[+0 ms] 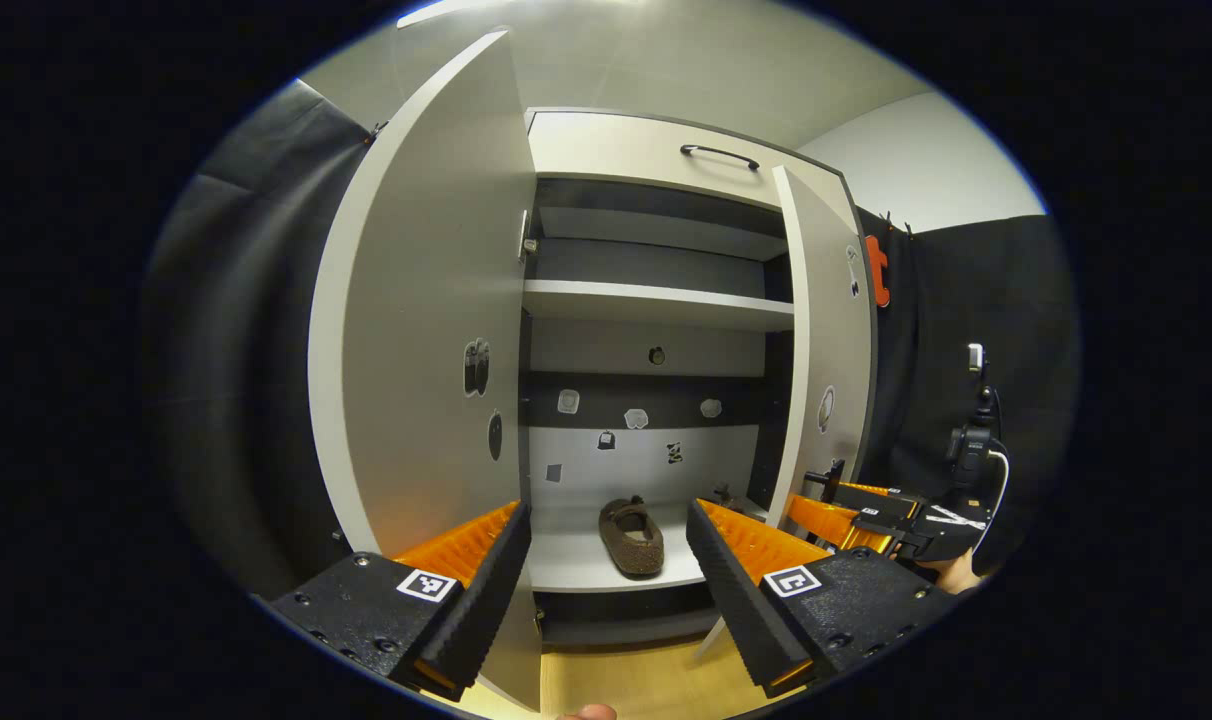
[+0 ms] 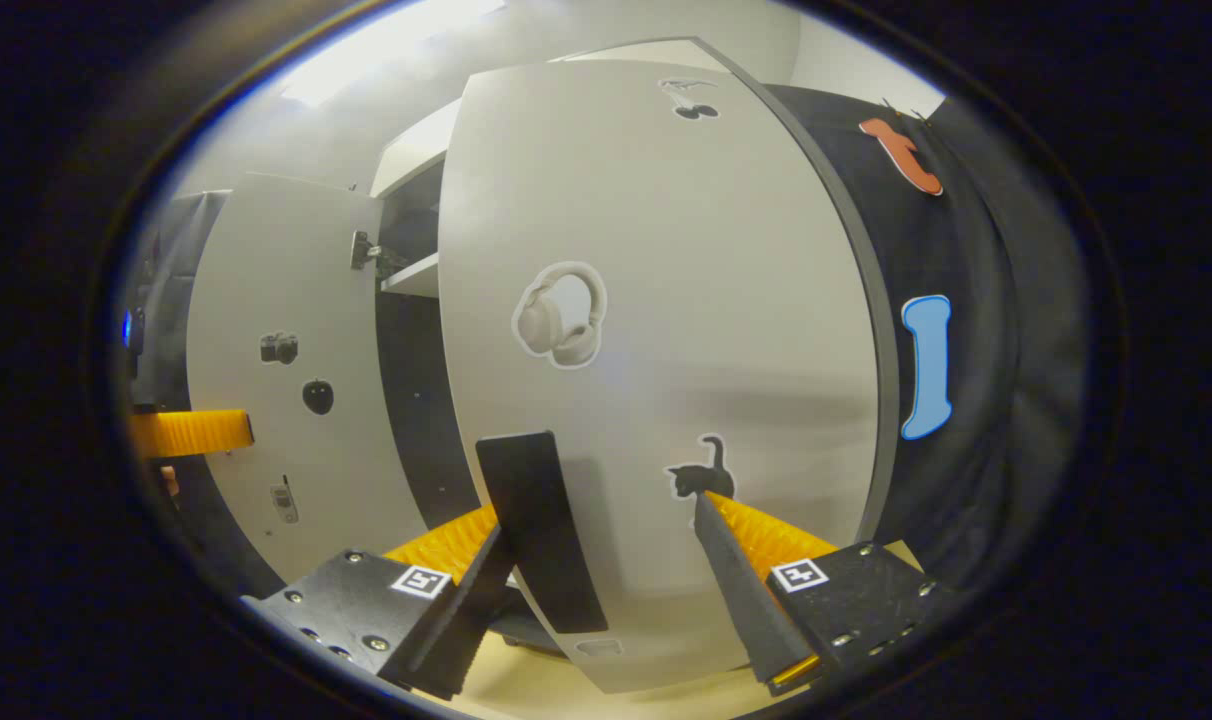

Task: Grab one shoe with the right hand and put it into the shoe cabinet, grab the other shoe with the left hand and put it into the shoe cabinet; then close the right door with the right hand and the left door with the left hand.

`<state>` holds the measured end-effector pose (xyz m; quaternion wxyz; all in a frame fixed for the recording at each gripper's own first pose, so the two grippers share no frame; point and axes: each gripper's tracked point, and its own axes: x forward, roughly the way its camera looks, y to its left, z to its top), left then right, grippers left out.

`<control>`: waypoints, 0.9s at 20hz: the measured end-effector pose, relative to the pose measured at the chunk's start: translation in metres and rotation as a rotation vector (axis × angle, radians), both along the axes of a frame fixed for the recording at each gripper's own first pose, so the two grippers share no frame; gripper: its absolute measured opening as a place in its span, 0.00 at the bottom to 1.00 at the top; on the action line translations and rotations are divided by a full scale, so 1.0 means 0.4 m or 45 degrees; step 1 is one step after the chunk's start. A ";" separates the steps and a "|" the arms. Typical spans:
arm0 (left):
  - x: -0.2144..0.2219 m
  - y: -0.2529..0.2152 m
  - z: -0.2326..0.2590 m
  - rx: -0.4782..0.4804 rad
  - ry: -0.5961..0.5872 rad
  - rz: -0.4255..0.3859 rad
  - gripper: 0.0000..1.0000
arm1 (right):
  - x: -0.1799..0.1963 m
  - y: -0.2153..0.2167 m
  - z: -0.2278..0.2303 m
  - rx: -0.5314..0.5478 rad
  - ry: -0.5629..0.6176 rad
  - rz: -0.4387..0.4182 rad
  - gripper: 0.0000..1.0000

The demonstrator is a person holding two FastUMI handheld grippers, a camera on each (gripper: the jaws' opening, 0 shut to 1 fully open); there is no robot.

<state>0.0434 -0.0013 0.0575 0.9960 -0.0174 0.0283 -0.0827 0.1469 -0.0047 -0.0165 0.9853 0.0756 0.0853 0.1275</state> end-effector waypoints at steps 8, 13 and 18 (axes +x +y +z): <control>-0.001 0.002 0.000 0.000 0.002 0.010 0.98 | 0.045 0.023 -0.007 -0.008 -0.005 -0.034 1.00; -0.005 0.003 0.031 -0.012 -0.027 0.005 0.96 | 0.061 0.034 -0.018 -0.041 -0.005 -0.084 1.00; -0.055 -0.007 0.102 -0.047 -0.073 -0.005 0.96 | 0.068 0.037 -0.025 -0.066 -0.008 -0.132 1.00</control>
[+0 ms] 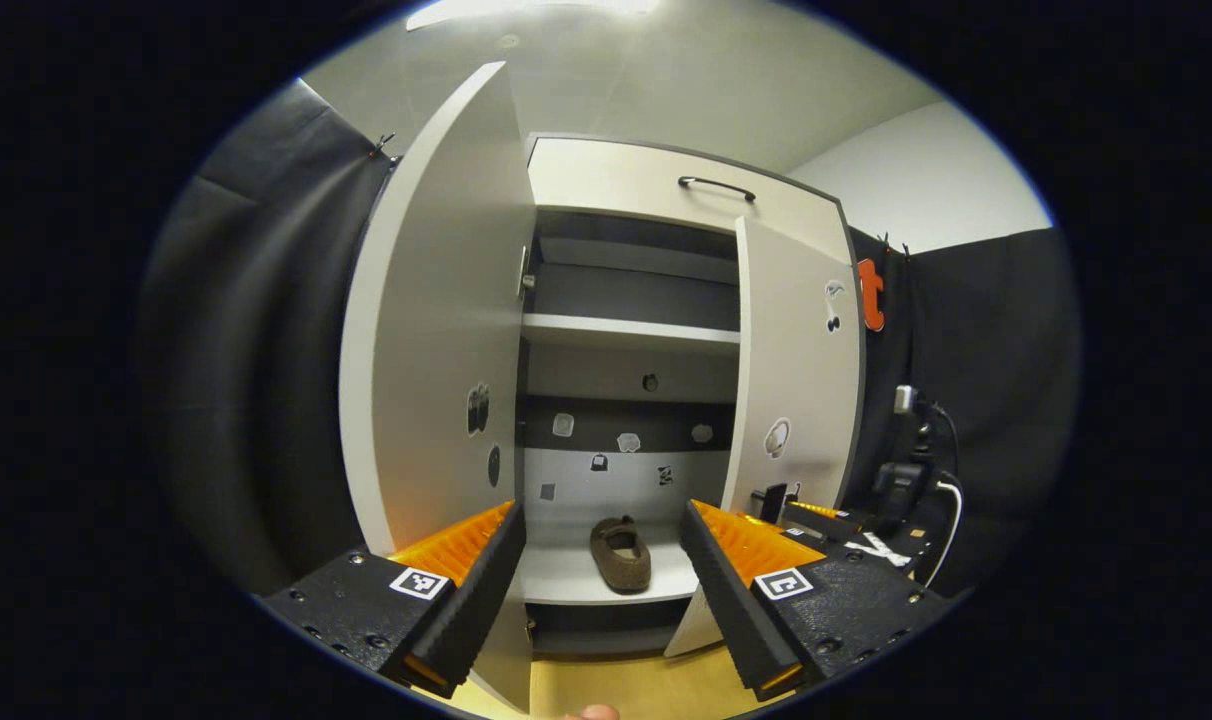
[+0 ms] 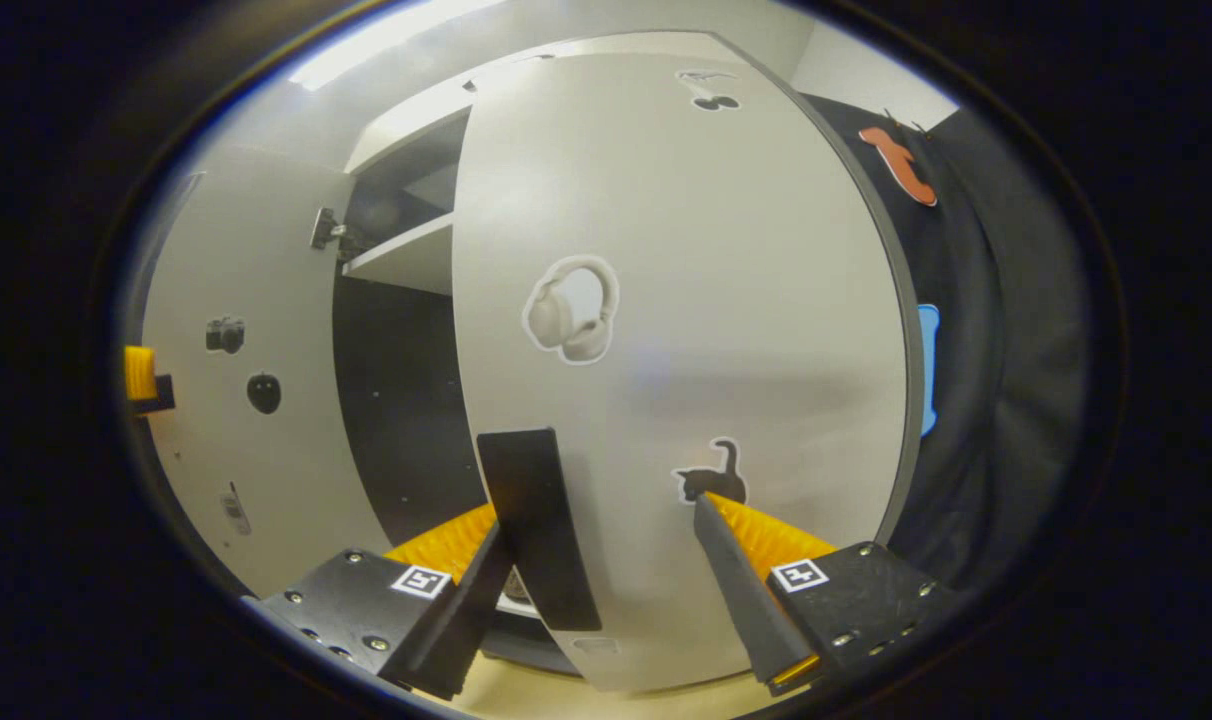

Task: Grab one shoe with the right hand and put it into the shoe cabinet, grab the other shoe with the left hand and put it into the shoe cabinet; then close the right door with the right hand and the left door with the left hand.

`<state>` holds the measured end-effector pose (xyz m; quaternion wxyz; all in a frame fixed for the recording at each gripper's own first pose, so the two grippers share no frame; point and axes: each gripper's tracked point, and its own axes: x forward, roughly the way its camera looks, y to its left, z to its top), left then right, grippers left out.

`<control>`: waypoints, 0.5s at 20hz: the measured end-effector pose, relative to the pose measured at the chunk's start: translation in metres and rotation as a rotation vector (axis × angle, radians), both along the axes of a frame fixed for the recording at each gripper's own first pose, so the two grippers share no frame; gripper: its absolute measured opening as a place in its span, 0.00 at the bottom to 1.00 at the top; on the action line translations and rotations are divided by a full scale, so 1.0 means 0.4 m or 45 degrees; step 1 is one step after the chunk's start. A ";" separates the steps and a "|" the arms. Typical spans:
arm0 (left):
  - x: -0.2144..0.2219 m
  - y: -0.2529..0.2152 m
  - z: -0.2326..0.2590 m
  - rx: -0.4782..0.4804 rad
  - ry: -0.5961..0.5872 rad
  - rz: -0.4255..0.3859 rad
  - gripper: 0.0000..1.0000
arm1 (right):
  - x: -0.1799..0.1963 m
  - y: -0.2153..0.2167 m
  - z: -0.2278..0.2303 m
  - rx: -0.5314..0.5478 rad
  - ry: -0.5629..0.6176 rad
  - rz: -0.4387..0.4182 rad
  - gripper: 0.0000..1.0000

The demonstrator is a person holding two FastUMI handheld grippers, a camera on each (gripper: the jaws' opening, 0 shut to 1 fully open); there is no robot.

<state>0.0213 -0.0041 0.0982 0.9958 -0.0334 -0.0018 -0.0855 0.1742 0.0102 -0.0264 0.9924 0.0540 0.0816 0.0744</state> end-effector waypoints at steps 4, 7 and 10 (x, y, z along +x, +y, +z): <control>-0.061 0.061 0.047 0.005 -0.026 0.071 0.92 | 0.005 0.000 -0.002 -0.008 -0.008 -0.035 1.00; -0.110 0.124 0.063 -0.013 -0.040 0.124 0.92 | 0.005 0.000 -0.006 -0.018 -0.017 -0.053 1.00; -0.149 0.195 0.059 -0.011 -0.031 0.188 0.91 | 0.008 0.001 -0.008 -0.029 -0.027 -0.067 1.00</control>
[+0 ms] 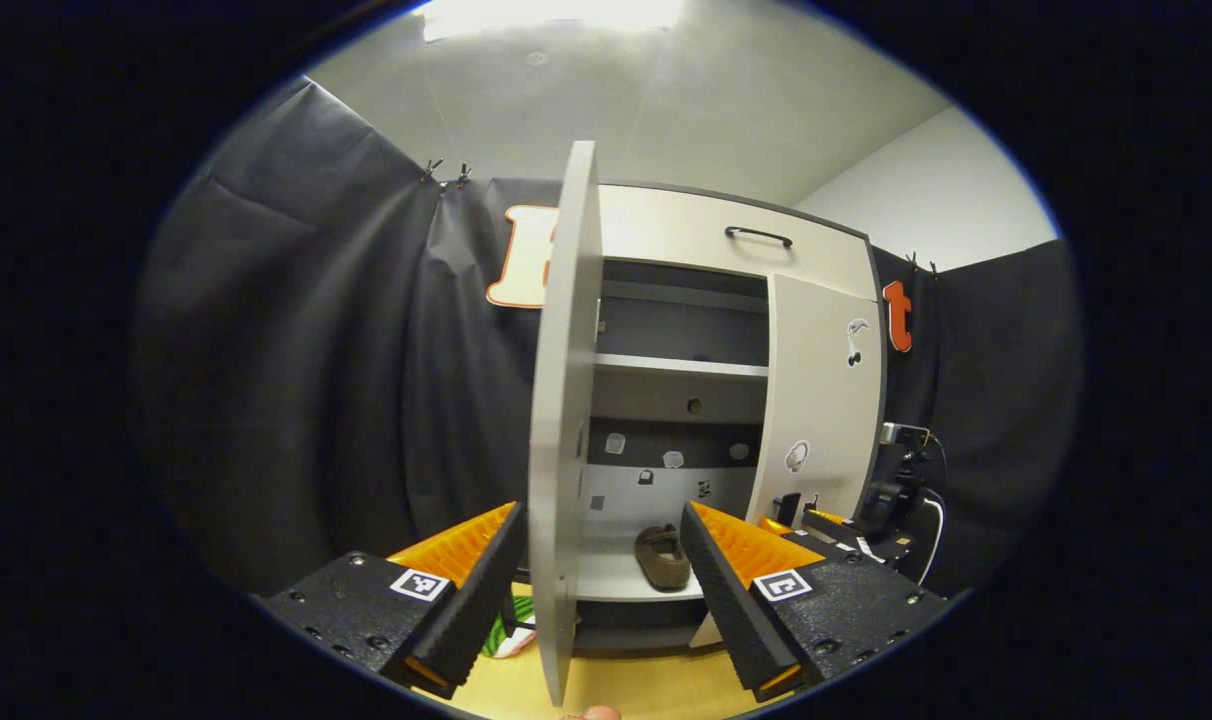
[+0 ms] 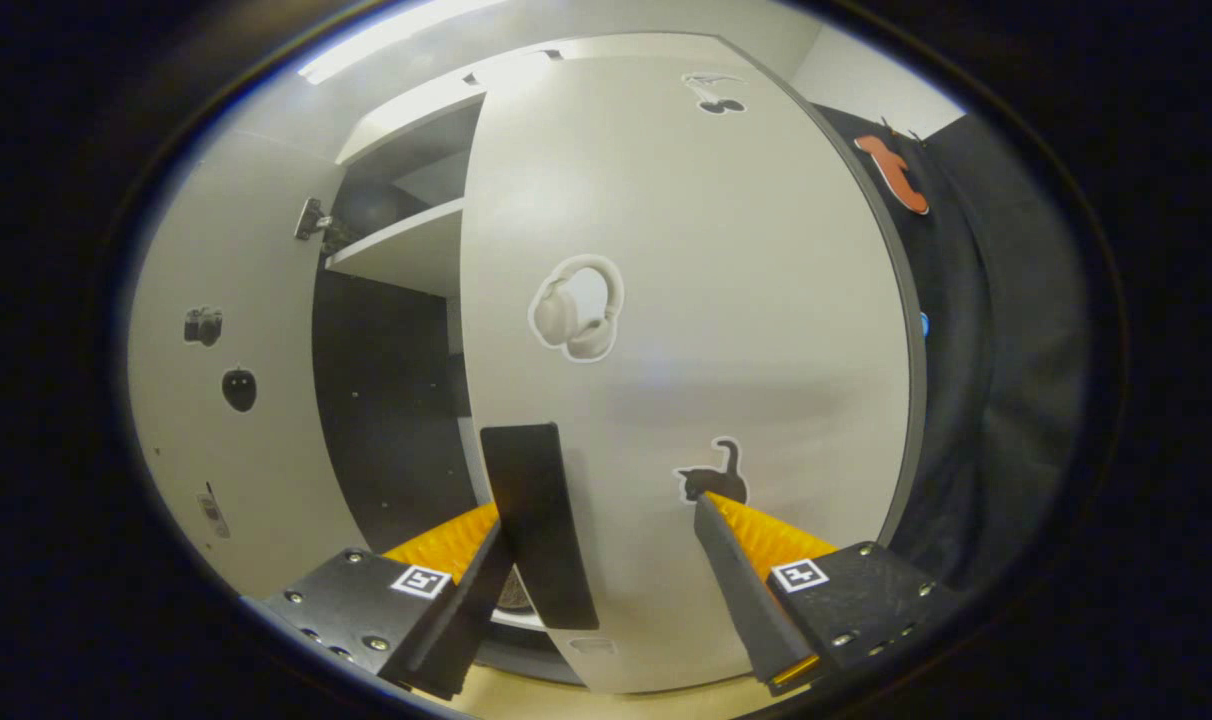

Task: Grab one shoe with the right hand and put it into the shoe cabinet, grab the other shoe with the left hand and put it into the shoe cabinet; then close the right door with the right hand and the left door with the left hand.

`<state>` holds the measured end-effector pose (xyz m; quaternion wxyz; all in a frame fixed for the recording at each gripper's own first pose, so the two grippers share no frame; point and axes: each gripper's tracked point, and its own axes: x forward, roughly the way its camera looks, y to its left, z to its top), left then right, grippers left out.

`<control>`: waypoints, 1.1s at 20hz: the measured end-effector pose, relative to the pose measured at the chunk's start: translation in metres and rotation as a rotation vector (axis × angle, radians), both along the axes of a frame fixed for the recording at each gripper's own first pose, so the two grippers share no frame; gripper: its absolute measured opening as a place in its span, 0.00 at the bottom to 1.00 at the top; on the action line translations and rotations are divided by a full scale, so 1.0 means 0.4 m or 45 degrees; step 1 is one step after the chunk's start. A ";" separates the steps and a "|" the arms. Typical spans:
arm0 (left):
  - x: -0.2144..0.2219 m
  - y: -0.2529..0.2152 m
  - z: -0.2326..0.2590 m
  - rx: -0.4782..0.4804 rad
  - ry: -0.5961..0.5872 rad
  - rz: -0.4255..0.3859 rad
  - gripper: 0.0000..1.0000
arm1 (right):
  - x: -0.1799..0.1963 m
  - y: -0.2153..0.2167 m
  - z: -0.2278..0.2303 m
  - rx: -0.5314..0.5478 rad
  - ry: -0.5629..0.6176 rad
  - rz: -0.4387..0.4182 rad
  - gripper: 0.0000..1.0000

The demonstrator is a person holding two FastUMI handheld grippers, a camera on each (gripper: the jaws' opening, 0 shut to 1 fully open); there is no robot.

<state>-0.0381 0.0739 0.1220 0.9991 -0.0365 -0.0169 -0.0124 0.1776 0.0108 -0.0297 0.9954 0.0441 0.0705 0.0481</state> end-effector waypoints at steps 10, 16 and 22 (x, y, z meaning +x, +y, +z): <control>0.036 0.182 -0.097 -0.125 0.056 0.111 0.92 | -0.002 0.004 -0.007 -0.028 -0.002 -0.032 0.97; 0.070 0.181 -0.131 -0.113 0.080 0.059 0.91 | -0.009 0.007 0.001 -0.017 0.003 -0.005 1.00; 0.084 0.107 -0.124 -0.071 0.080 -0.049 0.94 | -0.066 0.000 0.072 0.025 -0.102 0.008 1.00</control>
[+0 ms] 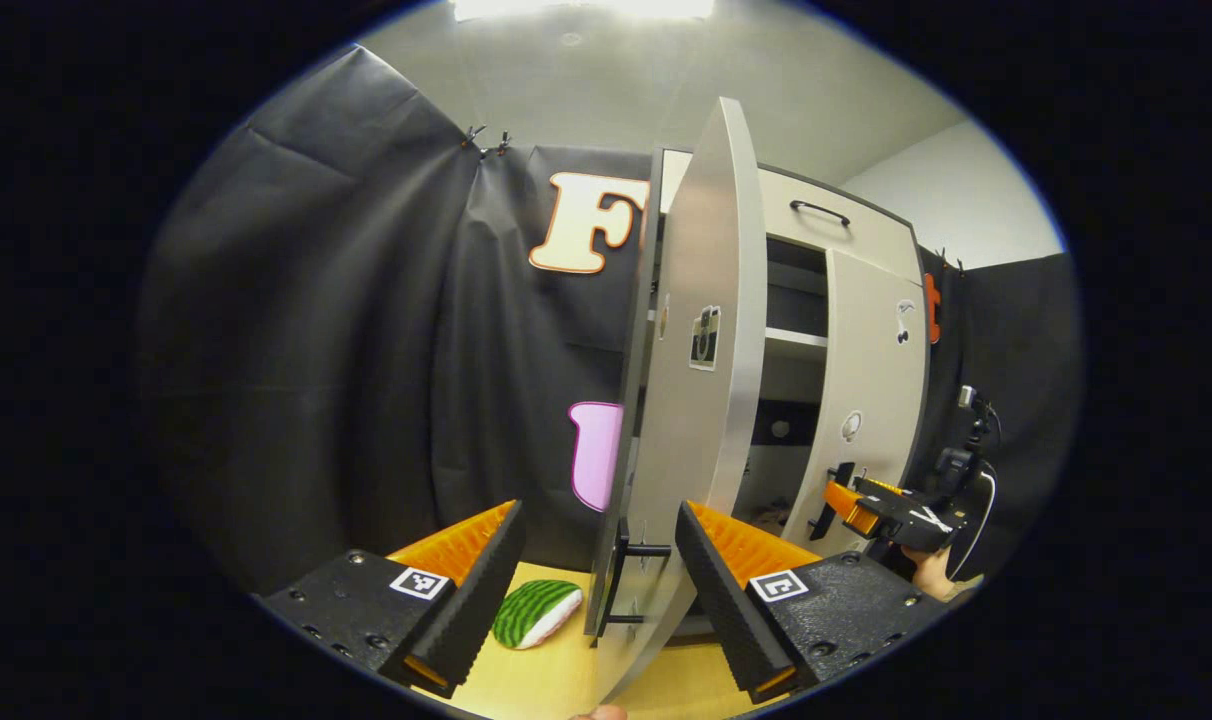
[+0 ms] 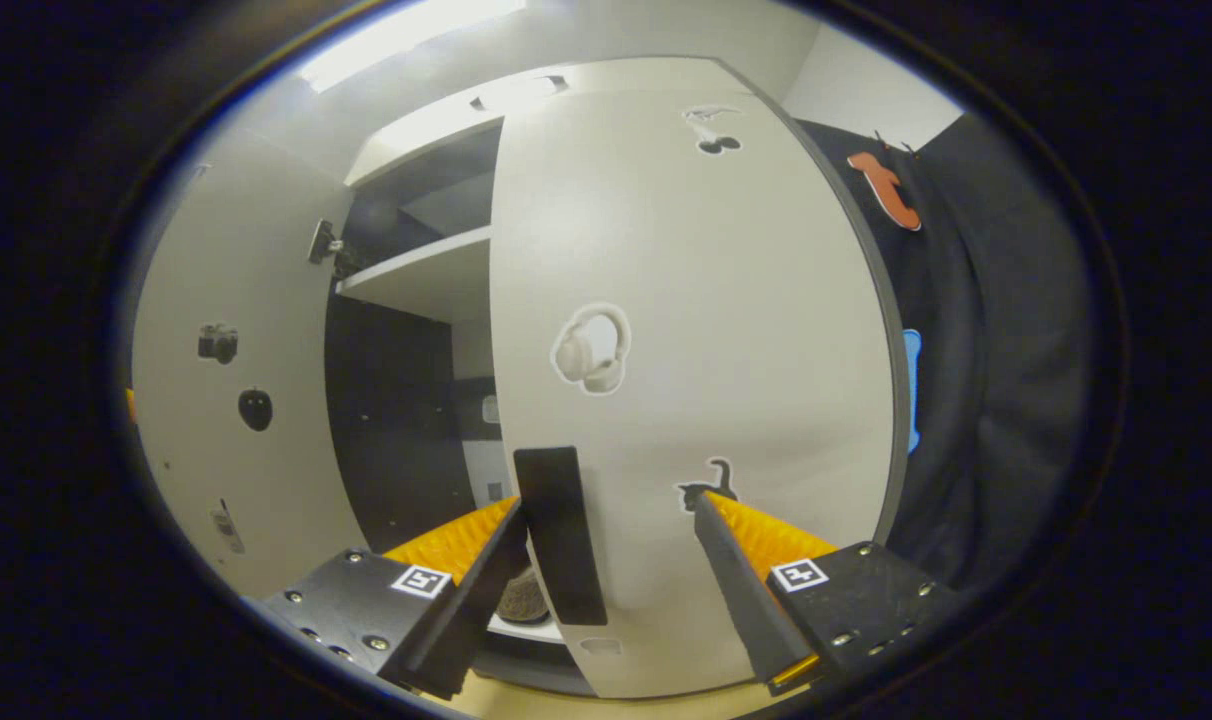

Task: Grab one shoe with the right hand and put it into the shoe cabinet, grab the other shoe with the left hand and put it into the shoe cabinet; then close the right door with the right hand and the left door with the left hand.

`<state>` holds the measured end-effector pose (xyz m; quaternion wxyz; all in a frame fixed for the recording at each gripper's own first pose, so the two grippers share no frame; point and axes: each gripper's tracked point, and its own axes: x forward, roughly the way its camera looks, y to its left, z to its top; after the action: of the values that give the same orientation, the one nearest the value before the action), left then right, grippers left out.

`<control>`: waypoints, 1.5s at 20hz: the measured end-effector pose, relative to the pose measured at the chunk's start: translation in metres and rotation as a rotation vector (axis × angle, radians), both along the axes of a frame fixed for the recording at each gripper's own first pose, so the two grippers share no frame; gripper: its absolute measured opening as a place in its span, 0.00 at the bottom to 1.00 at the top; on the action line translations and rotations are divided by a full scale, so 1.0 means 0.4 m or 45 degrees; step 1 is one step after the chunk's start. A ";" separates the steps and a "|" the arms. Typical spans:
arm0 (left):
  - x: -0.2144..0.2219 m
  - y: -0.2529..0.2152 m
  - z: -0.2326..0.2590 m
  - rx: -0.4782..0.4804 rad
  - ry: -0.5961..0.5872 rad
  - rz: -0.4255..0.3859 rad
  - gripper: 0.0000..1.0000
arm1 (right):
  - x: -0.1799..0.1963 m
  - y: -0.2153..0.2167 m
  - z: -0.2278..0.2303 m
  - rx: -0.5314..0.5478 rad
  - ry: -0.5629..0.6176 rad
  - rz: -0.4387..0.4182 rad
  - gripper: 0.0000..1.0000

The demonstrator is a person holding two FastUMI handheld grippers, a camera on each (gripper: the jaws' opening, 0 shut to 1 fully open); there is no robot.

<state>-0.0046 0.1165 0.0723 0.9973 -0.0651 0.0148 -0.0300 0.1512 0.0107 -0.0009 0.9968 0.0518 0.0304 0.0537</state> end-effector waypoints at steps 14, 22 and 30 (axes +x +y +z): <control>0.125 -0.304 -0.030 -0.005 -0.004 -0.266 0.94 | -0.182 -0.181 0.154 -0.021 -0.074 -0.114 1.00; 0.197 -0.396 -0.018 0.003 -0.034 -0.262 0.89 | -0.268 -0.179 0.205 -0.168 -0.042 -0.153 0.97; 0.173 -0.411 0.011 0.124 -0.068 -0.155 0.95 | -0.338 -0.141 0.304 -0.136 -0.072 -0.145 1.00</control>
<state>0.0645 -0.0481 0.0768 0.9957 -0.0145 -0.0063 -0.0917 0.0158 -0.0457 0.1207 1.0000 -0.0012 0.0019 -0.0035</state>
